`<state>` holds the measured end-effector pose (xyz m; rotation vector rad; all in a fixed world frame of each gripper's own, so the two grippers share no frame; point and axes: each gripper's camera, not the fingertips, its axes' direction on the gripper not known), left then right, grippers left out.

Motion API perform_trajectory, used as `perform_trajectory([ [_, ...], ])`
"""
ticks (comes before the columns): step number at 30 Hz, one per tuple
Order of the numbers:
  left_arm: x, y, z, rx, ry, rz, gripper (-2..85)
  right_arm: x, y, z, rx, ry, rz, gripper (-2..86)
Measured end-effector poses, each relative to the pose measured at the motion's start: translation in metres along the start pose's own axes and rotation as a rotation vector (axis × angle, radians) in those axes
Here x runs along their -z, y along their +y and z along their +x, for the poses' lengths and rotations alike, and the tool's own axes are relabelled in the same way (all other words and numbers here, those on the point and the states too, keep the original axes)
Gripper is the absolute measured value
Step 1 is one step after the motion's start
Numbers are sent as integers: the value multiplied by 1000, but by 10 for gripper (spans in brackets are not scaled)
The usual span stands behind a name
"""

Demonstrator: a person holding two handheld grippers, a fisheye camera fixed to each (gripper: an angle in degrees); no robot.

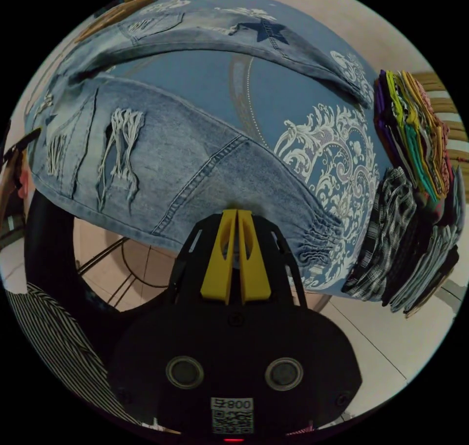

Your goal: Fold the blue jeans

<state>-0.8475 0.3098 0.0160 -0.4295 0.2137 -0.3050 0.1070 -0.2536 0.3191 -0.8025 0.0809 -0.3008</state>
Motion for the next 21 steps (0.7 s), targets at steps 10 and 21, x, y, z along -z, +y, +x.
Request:
perform_trajectory([
  [10,71,-48,-54,30,286,144,10,67,-61,-6,-193,-315,64,1],
  [21,124,-186,-127,33,178,210,108,174,-244,-93,104,-549,355,28],
])
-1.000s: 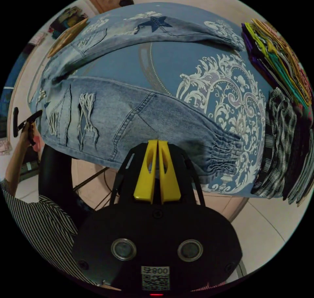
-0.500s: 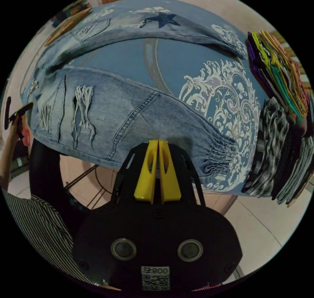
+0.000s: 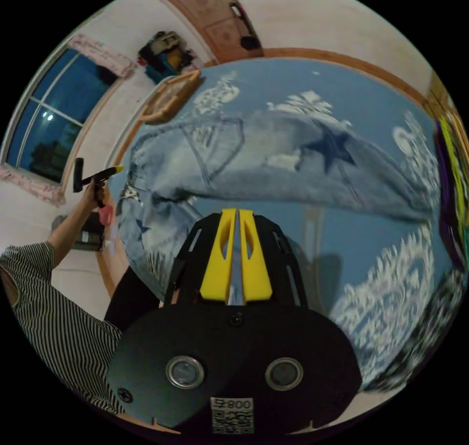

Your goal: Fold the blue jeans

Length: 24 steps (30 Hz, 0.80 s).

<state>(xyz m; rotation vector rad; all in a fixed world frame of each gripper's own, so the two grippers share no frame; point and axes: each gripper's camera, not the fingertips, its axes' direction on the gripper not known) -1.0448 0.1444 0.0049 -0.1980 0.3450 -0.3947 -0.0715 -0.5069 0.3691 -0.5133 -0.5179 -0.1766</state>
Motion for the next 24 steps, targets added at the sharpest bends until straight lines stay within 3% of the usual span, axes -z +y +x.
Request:
perform_trajectory([
  [6,-1,-73,-11,-81,-126,-98,133,-41,-133,-72,230,-39,-69,77],
  [11,-11,-113,-14,-145,-179,-196,162,-69,-221,-131,385,48,-132,89],
  [19,-27,-152,-6,-257,-192,-312,168,-113,-297,-193,563,252,-271,103],
  [24,-16,-159,-1,-271,-150,-282,142,-131,-323,-213,573,263,-329,96],
])
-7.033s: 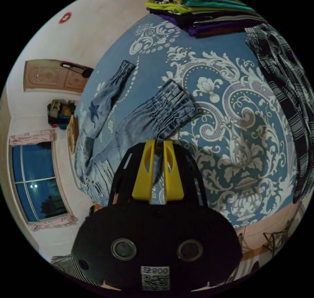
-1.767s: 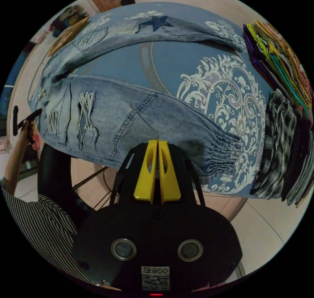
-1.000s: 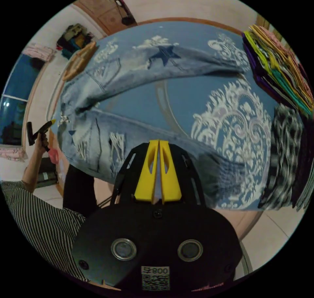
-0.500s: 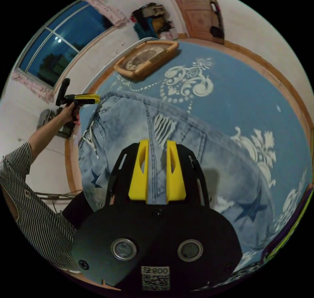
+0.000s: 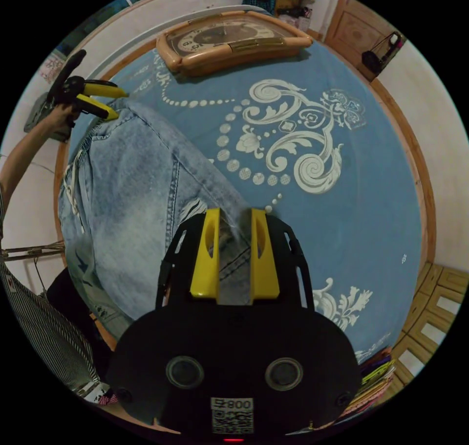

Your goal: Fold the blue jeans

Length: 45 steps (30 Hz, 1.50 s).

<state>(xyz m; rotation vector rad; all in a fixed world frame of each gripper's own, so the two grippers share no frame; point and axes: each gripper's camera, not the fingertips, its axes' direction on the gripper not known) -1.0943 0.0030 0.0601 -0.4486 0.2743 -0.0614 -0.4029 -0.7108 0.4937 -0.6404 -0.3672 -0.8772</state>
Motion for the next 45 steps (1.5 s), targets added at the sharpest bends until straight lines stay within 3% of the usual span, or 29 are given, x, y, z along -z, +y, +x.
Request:
perform_trajectory([
  [12,27,4,33,-16,-34,-21,82,21,-43,-36,38,48,-22,80],
  [21,71,37,70,-20,-94,15,64,39,-45,-64,-24,-1,-43,16],
  [35,142,158,159,10,-167,158,49,126,62,-174,-42,46,148,5],
  [45,149,279,216,40,-151,187,40,132,152,-267,-66,-5,213,5],
])
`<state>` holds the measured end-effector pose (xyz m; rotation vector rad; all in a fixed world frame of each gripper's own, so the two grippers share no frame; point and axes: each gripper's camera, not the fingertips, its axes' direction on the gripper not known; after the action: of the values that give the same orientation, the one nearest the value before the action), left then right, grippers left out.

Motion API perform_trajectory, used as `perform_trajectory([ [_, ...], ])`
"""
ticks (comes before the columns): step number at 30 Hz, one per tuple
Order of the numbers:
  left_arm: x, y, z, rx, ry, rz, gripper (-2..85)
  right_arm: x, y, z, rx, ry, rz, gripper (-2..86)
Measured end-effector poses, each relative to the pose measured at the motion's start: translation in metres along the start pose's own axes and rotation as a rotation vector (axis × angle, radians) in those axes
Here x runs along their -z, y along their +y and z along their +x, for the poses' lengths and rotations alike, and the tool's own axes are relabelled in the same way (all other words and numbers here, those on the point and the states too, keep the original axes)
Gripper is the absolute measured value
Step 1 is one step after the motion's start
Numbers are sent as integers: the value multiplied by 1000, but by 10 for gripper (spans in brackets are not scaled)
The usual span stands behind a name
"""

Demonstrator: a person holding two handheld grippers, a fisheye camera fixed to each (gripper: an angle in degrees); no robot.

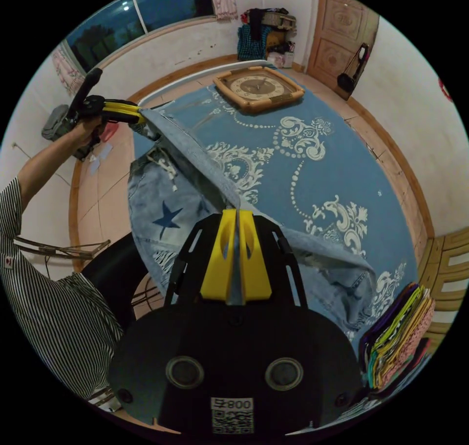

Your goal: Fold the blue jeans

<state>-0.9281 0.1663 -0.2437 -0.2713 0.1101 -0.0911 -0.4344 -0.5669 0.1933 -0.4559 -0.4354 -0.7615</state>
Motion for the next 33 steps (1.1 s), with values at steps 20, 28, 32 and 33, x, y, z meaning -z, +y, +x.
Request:
perform_trajectory([
  [20,-1,160,43,-73,-27,-49,23,-53,102,-135,36,-73,-91,4],
  [28,-17,214,49,-84,-15,-61,22,-90,124,-169,47,-105,-142,5],
  [32,-25,239,50,-84,-7,-57,23,-110,132,-182,59,-120,-161,5],
  [33,-29,246,50,-85,-3,-56,24,-113,133,-184,59,-120,-163,5],
])
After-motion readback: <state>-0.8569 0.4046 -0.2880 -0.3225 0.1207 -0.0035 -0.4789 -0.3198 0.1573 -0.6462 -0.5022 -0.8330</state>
